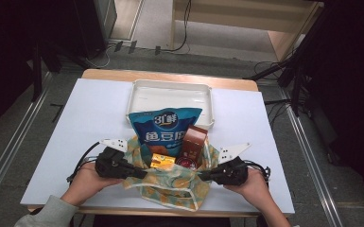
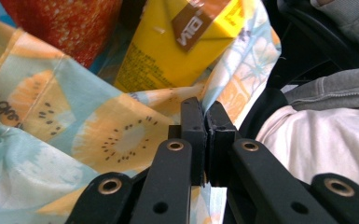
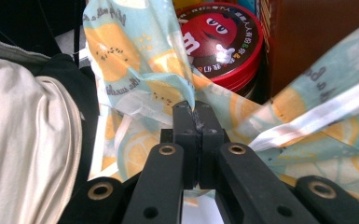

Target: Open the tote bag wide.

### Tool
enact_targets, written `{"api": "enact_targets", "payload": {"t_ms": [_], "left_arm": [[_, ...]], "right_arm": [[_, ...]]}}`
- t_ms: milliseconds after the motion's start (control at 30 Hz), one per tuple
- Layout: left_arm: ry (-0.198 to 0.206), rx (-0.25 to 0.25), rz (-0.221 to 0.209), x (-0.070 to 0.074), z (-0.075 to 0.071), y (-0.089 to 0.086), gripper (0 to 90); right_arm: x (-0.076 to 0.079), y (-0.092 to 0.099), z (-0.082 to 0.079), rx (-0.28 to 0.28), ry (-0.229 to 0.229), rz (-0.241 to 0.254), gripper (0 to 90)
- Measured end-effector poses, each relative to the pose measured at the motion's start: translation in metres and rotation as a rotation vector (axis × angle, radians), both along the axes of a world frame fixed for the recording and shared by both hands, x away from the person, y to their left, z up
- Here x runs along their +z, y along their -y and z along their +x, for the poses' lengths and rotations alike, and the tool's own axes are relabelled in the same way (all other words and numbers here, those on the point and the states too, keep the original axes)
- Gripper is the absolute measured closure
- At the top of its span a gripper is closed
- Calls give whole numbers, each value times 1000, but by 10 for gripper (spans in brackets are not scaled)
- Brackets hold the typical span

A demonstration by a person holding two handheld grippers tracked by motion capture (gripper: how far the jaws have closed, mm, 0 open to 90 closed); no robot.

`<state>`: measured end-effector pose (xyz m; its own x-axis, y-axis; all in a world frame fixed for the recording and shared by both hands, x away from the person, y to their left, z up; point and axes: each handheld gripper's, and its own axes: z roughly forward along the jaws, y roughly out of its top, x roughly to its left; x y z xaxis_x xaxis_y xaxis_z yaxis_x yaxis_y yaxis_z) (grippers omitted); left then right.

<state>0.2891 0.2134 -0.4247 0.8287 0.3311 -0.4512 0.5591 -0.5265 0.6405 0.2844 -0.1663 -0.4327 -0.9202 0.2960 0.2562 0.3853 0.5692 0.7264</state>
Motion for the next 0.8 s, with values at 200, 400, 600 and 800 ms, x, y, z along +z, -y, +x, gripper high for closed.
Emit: {"api": "enact_targets", "payload": {"t_ms": [200,400,600,800], "left_arm": [[12,6,3,-10,1,1,894],[-5,5,2,-20,5,0,898],[8,-3,-29,-28,9,-2,899],[30,-3,-21,-35,10,-3,898]], "right_arm": [[-9,-1,1,8,-12,3,900],[-18,-2,4,17,-8,-16,900],[-26,-3,9,27,-24,9,900],[-35,-1,14,24,-56,31,900]]}}
